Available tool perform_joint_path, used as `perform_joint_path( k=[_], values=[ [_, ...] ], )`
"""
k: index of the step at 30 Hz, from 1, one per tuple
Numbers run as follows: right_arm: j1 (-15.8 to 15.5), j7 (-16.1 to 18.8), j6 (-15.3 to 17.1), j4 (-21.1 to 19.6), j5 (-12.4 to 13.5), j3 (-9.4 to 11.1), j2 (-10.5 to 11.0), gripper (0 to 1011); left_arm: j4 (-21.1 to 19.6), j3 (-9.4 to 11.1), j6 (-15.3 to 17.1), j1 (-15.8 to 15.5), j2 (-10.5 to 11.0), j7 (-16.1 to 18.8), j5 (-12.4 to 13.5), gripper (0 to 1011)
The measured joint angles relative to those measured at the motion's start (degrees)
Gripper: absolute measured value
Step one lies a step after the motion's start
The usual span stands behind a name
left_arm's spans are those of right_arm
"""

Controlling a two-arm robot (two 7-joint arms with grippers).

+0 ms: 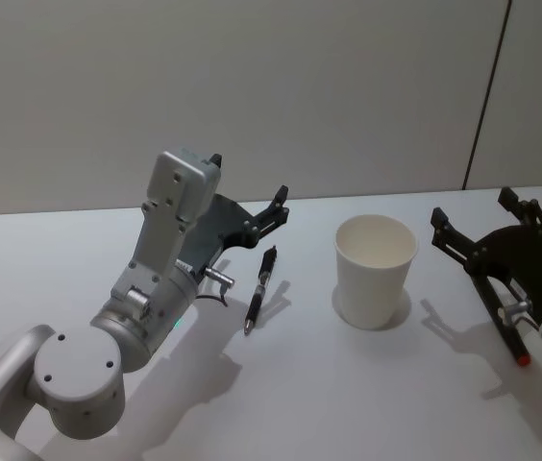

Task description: Place the pen into the pen holder.

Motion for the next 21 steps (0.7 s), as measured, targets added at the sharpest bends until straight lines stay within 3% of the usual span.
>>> perform_joint_path(
  k=[21],
  values=[
    [0.00,0.00,0.00,0.00,0.00,0.00,0.00,1001,0.00,0.00,0.00,0.00,0.00,-0.01,0.00,1001]
  ],
)
